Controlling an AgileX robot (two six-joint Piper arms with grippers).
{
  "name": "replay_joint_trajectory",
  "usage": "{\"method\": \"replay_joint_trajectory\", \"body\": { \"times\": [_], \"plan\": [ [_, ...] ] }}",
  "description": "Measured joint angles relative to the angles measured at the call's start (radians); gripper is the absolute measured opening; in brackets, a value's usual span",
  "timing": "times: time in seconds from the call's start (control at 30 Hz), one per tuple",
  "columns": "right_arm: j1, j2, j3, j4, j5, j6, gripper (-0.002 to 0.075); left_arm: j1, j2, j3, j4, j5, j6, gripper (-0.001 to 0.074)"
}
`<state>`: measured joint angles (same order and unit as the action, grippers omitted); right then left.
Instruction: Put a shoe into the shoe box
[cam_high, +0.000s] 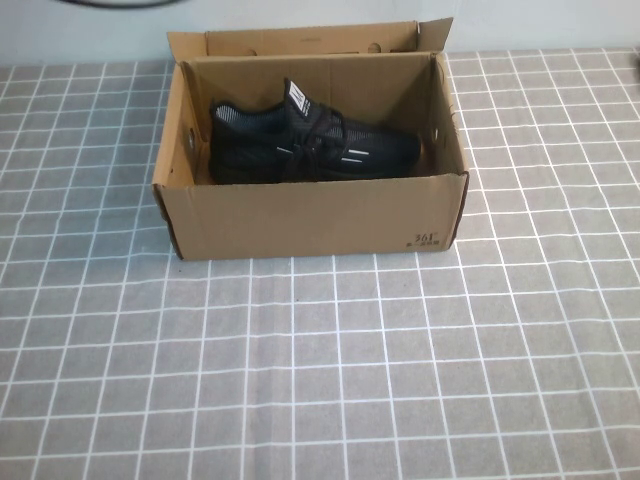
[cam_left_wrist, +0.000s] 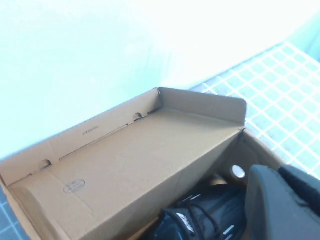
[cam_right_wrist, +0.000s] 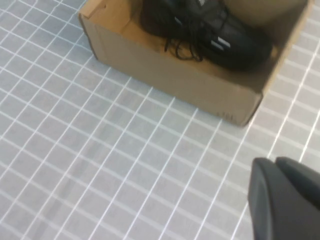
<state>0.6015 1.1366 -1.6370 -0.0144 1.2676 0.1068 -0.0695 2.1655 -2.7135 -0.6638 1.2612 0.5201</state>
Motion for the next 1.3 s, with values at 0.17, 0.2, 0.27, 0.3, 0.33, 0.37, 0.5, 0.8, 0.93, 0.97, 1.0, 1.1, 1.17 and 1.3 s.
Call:
{"method": "replay_joint_trajectory", "body": {
  "times": [0.17, 0.2, 0.27, 0.3, 0.33, 0.37, 0.5, 0.8, 0.93, 0.97, 1.0, 1.1, 1.17, 1.3],
  "plan": [
    [0.0, -0.206, 0.165, 0.006, 0.0, 0.072, -0.0016, 0.0, -0.13, 0.123, 0.04, 0.002, -0.036, 0.0],
    [0.0, -0.257, 0.201, 0.014, 0.0, 0.08, -0.0016, 0.0, -0.162, 0.159, 0.047, 0.002, -0.038, 0.0],
    [0.0, -0.359, 0.268, 0.014, 0.002, 0.09, -0.0016, 0.0, -0.227, 0.232, 0.052, 0.004, -0.035, 0.0],
    [0.0, -0.411, 0.304, 0.014, 0.002, 0.093, -0.0016, 0.0, -0.265, 0.278, 0.054, 0.004, -0.029, 0.0],
    [0.0, -0.461, 0.34, 0.014, 0.004, 0.094, -0.0016, 0.0, -0.303, 0.324, 0.056, 0.004, -0.018, 0.0],
    [0.0, -0.5, 0.368, 0.023, 0.006, 0.095, -0.0016, 0.0, -0.335, 0.362, 0.056, 0.004, -0.006, 0.0],
    [0.0, -0.669, 0.488, 0.07, 0.012, 0.096, -0.0016, 0.0, -0.513, 0.593, 0.056, 0.001, 0.039, -0.0001],
    [0.0, -0.938, 0.703, 0.128, -0.111, 0.097, -0.0016, 0.0, -1.043, 1.286, 0.046, -0.342, 0.168, -0.0001],
    [0.0, -0.995, 0.812, 0.131, -0.269, 0.082, -0.0016, 0.0, -1.321, 1.61, 0.039, -0.535, 0.219, -0.0001],
    [0.0, -1.0, 0.834, 0.136, -0.301, 0.078, -0.0016, 0.0, -1.394, 1.691, 0.039, -0.583, 0.225, -0.0001],
    [0.0, -1.002, 0.861, 0.142, -0.338, 0.076, -0.0016, 0.0, -1.453, 1.753, 0.037, -0.621, 0.227, -0.0001],
    [0.0, -1.002, 0.926, 0.181, -0.444, 0.034, -0.0016, 0.0, -1.667, 1.959, 0.032, -0.739, 0.231, -0.0001],
    [0.0, -1.002, 0.965, 0.216, -0.521, 0.012, -0.0017, 0.0, -1.788, 2.067, 0.03, -0.793, 0.231, -0.0001],
    [0.0, -1.002, 1.015, 0.244, -0.641, -0.005, -0.0016, 0.0, -1.963, 2.21, 0.027, -0.842, 0.231, -0.0001]
  ]
}}
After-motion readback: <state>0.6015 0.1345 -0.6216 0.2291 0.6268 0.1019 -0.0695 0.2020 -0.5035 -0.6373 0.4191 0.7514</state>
